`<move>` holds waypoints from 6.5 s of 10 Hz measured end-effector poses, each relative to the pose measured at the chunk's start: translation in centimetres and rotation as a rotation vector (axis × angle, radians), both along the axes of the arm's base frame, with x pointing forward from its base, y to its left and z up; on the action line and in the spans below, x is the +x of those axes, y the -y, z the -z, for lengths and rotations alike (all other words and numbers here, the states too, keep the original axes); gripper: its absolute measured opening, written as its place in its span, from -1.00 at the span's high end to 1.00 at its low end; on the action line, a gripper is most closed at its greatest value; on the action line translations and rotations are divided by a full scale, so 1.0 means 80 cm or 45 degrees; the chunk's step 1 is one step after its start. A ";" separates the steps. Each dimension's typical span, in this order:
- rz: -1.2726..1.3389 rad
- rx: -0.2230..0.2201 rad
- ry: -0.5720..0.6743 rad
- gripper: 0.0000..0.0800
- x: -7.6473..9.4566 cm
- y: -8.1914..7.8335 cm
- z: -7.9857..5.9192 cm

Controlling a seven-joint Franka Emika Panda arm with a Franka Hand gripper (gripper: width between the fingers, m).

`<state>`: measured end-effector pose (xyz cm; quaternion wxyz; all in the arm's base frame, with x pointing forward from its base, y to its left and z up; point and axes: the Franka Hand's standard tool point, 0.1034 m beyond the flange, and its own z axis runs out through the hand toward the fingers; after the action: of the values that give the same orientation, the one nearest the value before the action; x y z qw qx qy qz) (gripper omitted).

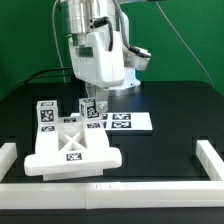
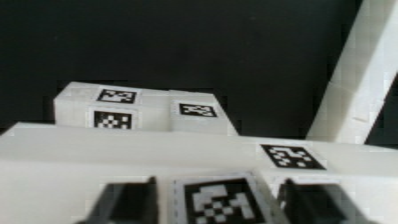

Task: Assemble chair

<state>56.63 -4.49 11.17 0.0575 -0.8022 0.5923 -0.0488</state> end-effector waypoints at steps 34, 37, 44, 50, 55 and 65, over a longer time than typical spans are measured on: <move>0.259 0.076 -0.017 0.29 0.007 0.005 -0.003; 0.050 0.052 -0.040 -0.33 0.006 0.000 -0.002; -0.884 -0.048 -0.039 -0.62 0.004 -0.004 -0.001; -1.384 -0.150 -0.046 -0.38 0.006 -0.004 0.000; -0.976 -0.105 -0.063 0.29 0.006 -0.006 0.000; 0.271 0.084 -0.057 0.29 0.011 -0.014 0.001</move>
Offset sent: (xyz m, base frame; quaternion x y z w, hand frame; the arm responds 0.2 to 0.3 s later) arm 0.0033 0.0095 -0.0043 -0.0252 -0.0458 -0.3964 0.9166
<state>57.49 -3.36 11.12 0.0653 -0.7332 0.6766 -0.0171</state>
